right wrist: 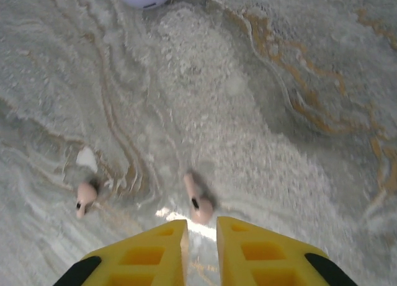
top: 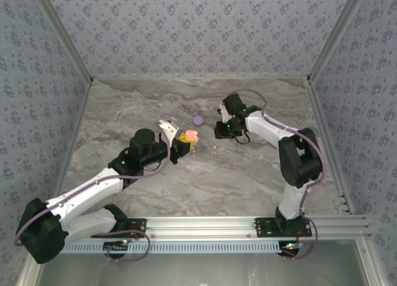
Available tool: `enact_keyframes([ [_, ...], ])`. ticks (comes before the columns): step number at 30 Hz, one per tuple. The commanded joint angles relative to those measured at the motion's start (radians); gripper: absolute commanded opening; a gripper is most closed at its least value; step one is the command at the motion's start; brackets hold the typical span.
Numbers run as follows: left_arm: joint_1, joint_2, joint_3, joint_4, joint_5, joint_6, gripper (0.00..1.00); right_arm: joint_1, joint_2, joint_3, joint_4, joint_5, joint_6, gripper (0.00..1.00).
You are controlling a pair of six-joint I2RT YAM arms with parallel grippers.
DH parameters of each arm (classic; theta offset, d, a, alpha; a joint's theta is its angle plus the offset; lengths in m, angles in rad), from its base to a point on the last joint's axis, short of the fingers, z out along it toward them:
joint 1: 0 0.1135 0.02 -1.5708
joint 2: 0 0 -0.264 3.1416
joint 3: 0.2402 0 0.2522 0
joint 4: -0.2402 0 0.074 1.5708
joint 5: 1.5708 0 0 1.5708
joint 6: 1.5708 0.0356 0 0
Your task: Insert the wireless bluetooth earbuds into the charging case
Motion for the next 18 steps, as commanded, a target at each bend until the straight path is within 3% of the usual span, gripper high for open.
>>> enact_keyframes([
  [1,-0.003,-0.028,0.004,-0.012,-0.035,-0.014,0.16,0.009,0.077,0.084,-0.049,0.034,-0.016,0.2],
  [18,-0.004,-0.08,-0.02,-0.032,-0.061,-0.016,0.18,0.076,0.279,0.258,-0.172,0.124,-0.07,0.16],
])
